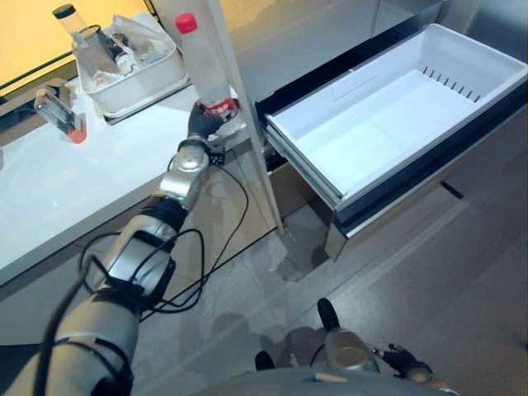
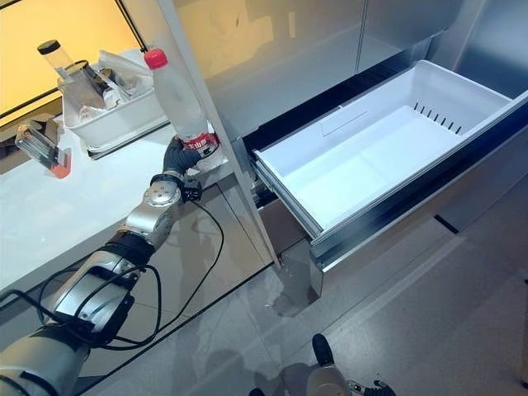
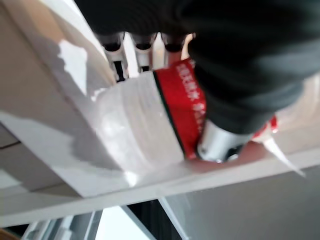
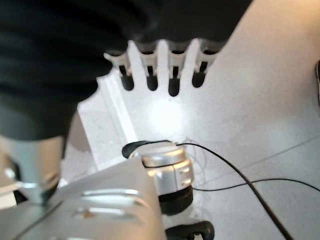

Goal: Take the drinks into the refrigerator

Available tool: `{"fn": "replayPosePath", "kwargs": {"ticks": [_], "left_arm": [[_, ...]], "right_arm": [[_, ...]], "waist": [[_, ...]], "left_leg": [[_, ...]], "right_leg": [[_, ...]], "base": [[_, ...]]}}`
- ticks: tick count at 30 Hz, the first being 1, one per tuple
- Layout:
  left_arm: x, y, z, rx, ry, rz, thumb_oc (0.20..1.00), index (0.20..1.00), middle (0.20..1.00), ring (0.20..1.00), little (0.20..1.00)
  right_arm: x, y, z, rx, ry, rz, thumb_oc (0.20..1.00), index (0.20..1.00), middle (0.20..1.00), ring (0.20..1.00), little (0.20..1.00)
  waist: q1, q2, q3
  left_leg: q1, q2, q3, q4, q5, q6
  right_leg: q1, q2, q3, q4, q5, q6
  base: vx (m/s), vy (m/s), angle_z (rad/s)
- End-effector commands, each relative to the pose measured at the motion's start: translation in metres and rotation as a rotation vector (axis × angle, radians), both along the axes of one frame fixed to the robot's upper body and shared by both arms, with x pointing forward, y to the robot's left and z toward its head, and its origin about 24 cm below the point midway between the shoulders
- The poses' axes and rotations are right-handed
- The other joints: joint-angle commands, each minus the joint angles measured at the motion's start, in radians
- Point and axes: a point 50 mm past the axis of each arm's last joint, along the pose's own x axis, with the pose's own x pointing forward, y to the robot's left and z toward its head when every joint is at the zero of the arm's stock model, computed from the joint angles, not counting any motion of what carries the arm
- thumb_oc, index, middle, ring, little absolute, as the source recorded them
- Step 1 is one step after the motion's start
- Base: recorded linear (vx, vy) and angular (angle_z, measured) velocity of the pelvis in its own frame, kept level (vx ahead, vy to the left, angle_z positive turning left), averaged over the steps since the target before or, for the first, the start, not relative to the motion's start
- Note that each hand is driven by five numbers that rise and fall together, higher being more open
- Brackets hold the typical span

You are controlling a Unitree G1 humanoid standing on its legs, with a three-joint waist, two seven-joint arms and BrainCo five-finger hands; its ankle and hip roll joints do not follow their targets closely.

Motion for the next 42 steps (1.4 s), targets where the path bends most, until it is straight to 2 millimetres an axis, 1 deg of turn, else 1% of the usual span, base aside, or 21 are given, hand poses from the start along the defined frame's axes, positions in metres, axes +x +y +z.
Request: {"fn": "replayPosePath", "kwargs": {"ticks": [1,9,10,11,15,17,18,19,20,24,26,27,29,30,31,32,33,36,38,40,42], "left_arm": [[0.002,-0.064,0.028,-0.012,-0.095,-0.211,0.200,0.200,0.200,0.200,0.200],[-0.017,-0.066,0.009,-0.085,-0.115,-0.268,0.200,0.200,0.200,0.200,0.200],[-0.027,-0.063,0.001,-0.104,-0.129,-0.301,0.200,0.200,0.200,0.200,0.200],[-0.027,-0.062,0.001,-0.104,-0.128,-0.301,0.200,0.200,0.200,0.200,0.200],[-0.068,-0.037,-0.027,-0.200,-0.134,-0.347,0.200,0.200,0.200,0.200,0.200],[-0.075,-0.032,-0.035,-0.223,-0.117,-0.344,0.200,0.200,0.200,0.200,0.200],[-0.094,-0.019,-0.050,-0.266,-0.088,-0.338,0.200,0.200,0.200,0.200,0.200],[-0.094,-0.019,-0.050,-0.266,-0.088,-0.337,0.200,0.200,0.200,0.200,0.200],[-0.109,-0.011,-0.063,-0.276,-0.061,-0.328,0.200,0.200,0.200,0.200,0.200],[-0.137,0.010,-0.083,-0.267,-0.005,-0.290,0.200,0.200,0.200,0.200,0.200],[-0.148,0.019,-0.086,-0.253,0.008,-0.281,0.200,0.200,0.200,0.200,0.200],[-0.154,0.021,-0.091,-0.288,0.023,-0.267,0.200,0.200,0.200,0.200,0.200],[-0.159,0.024,-0.094,-0.293,0.033,-0.265,0.200,0.200,0.200,0.200,0.200],[-0.165,0.027,-0.096,-0.296,0.039,-0.262,0.200,0.200,0.200,0.200,0.200],[-0.173,0.031,-0.100,-0.305,0.056,-0.263,0.200,0.200,0.200,0.200,0.200],[-0.174,0.030,-0.101,-0.306,0.058,-0.265,0.200,0.200,0.200,0.200,0.200],[-0.175,0.031,-0.099,-0.301,0.051,-0.274,0.200,0.200,0.200,0.200,0.200],[-0.175,0.030,-0.098,-0.302,0.041,-0.267,0.200,0.200,0.200,0.200,0.200],[-0.174,0.031,-0.098,-0.301,0.035,-0.249,0.200,0.200,0.200,0.200,0.200],[-0.172,0.031,-0.099,-0.296,0.032,-0.225,0.200,0.200,0.200,0.200,0.200],[-0.170,0.031,-0.100,-0.288,0.029,-0.203,0.200,0.200,0.200,0.200,0.200]], "right_arm": [[-0.013,-0.012,0.001,-0.042,0.045,-0.010,1.000,1.000,1.000,1.000,1.000],[-0.007,-0.008,0.000,-0.031,0.030,-0.034,1.000,1.000,1.000,1.000,1.000],[-0.005,-0.008,0.001,-0.025,0.017,-0.058,1.000,1.000,1.000,1.000,1.000],[-0.005,-0.008,0.000,-0.024,0.018,-0.057,1.000,1.000,1.000,1.000,1.000],[-0.005,0.001,-0.002,0.018,-0.013,-0.120,1.000,1.000,1.000,1.000,1.000],[-0.005,0.002,-0.002,0.023,-0.016,-0.126,1.000,1.000,1.000,1.000,1.000],[-0.006,0.003,-0.002,0.040,-0.029,-0.155,1.000,1.000,1.000,1.000,1.000],[-0.006,0.003,-0.002,0.040,-0.029,-0.155,1.000,1.000,1.000,1.000,1.000],[-0.007,0.005,-0.003,0.054,-0.037,-0.182,1.000,1.000,1.000,1.000,1.000],[-0.005,-0.002,0.000,0.078,-0.123,-0.339,1.000,1.000,1.000,1.000,1.000],[-0.004,-0.008,0.003,0.079,-0.167,-0.404,1.000,1.000,1.000,1.000,1.000],[0.001,-0.014,0.007,0.080,-0.230,-0.470,1.000,1.000,1.000,1.000,1.000],[0.000,-0.017,0.009,0.076,-0.251,-0.486,1.000,1.000,1.000,1.000,1.000],[0.003,-0.024,0.013,0.066,-0.301,-0.520,1.000,1.000,1.000,1.000,1.000],[0.018,-0.044,0.033,0.025,-0.468,-0.572,1.000,1.000,1.000,1.000,1.000],[0.017,-0.045,0.033,0.023,-0.466,-0.573,1.000,1.000,1.000,1.000,1.000],[0.031,-0.055,0.047,0.003,-0.580,-0.613,1.000,1.000,1.000,1.000,1.000],[0.055,-0.075,0.085,-0.050,-0.840,-0.662,1.000,1.000,1.000,1.000,1.000],[0.068,-0.083,0.111,-0.097,-0.985,-0.656,1.000,1.000,1.000,1.000,1.000],[0.085,-0.088,0.149,-0.148,-1.177,-0.628,1.000,1.000,1.000,1.000,1.000],[0.094,-0.086,0.172,-0.173,-1.290,-0.591,1.000,1.000,1.000,1.000,1.000]], "waist": [[-0.051,0.000,-0.020],[-0.026,-0.011,-0.015],[-0.012,-0.016,-0.013],[-0.012,-0.016,-0.014],[0.028,-0.038,-0.012],[0.034,-0.041,-0.012],[0.051,-0.050,-0.013],[0.051,-0.050,-0.013],[0.064,-0.057,-0.013],[0.083,-0.070,-0.022],[0.089,-0.074,-0.025],[0.090,-0.076,-0.027],[0.091,-0.077,-0.030],[0.092,-0.078,-0.033],[0.089,-0.081,-0.041],[0.090,-0.080,-0.042],[0.087,-0.078,-0.046],[0.076,-0.076,-0.056],[0.071,-0.074,-0.061],[0.066,-0.073,-0.066],[0.064,-0.074,-0.072]], "left_leg": [[-0.004,0.017,-0.051,0.003,0.002,-0.010],[-0.012,0.015,-0.065,0.003,0.006,-0.008],[-0.016,0.015,-0.071,0.003,0.008,-0.008],[-0.017,0.015,-0.071,0.003,0.008,-0.008],[-0.024,0.017,-0.086,0.003,0.010,-0.006],[-0.024,0.018,-0.087,0.003,0.010,-0.005],[-0.024,0.018,-0.089,0.003,0.009,-0.004],[-0.024,0.018,-0.089,0.003,0.009,-0.004],[-0.023,0.018,-0.092,0.003,0.007,-0.003],[-0.019,0.019,-0.098,0.003,0.004,-0.001],[-0.016,0.019,-0.099,0.003,0.001,0.001],[-0.015,0.018,-0.100,0.003,0.000,0.002],[-0.013,0.018,-0.099,0.003,-0.002,0.003],[-0.011,0.018,-0.099,0.003,-0.003,0.004],[-0.006,0.019,-0.098,0.003,-0.006,0.004],[-0.006,0.019,-0.098,0.003,-0.006,0.005],[-0.004,0.019,-0.099,0.003,-0.009,0.006],[0.004,0.018,-0.099,0.003,-0.016,0.008],[0.009,0.018,-0.097,0.003,-0.021,0.010],[0.014,0.017,-0.095,0.003,-0.026,0.013],[0.019,0.016,-0.093,0.003,-0.031,0.015]], "right_leg": [[0.110,-0.025,-0.009,0.018,-0.145,0.060],[0.109,-0.025,-0.018,0.018,-0.143,0.058],[0.109,-0.025,-0.023,0.018,-0.143,0.057],[0.109,-0.025,-0.023,0.018,-0.143,0.057],[0.108,-0.023,-0.034,0.019,-0.146,0.052],[0.110,-0.023,-0.036,0.019,-0.147,0.051],[0.110,-0.021,-0.040,0.020,-0.148,0.049],[0.110,-0.021,-0.040,0.020,-0.148,0.049],[0.113,-0.021,-0.043,0.019,-0.149,0.048],[0.121,-0.022,-0.050,0.019,-0.153,0.047],[0.122,-0.022,-0.052,0.018,-0.155,0.048],[0.124,-0.022,-0.051,0.018,-0.154,0.048],[0.125,-0.022,-0.051,0.018,-0.155,0.048],[0.127,-0.022,-0.050,0.018,-0.156,0.049],[0.131,-0.024,-0.052,0.019,-0.157,0.052],[0.132,-0.024,-0.053,0.019,-0.157,0.052],[0.134,-0.024,-0.051,0.018,-0.158,0.053],[0.137,-0.026,-0.051,0.018,-0.159,0.055],[0.140,-0.027,-0.050,0.019,-0.161,0.056],[0.142,-0.027,-0.048,0.019,-0.163,0.055],[0.145,-0.027,-0.046,0.020,-0.163,0.054]], "base": [[-0.01,-0.005,0.06],[-0.04,-0.012,0.03],[-0.03,-0.011,0.01],[-0.07,-0.028,-0.06],[-0.05,-0.027,-0.06],[-0.03,-0.010,-0.04],[0.00,0.000,0.00],[-0.04,-0.017,-0.06],[0.00,0.000,0.00],[0.00,-0.003,0.02],[0.00,0.006,0.02],[0.01,0.014,0.06],[0.01,0.005,0.02],[0.02,0.023,0.07],[0.03,0.024,0.10],[0.02,0.034,0.03],[0.00,0.000,0.00],[0.02,0.036,0.00],[0.02,0.036,-0.02],[0.01,0.033,0.00],[0.00,0.000,0.00]]}}
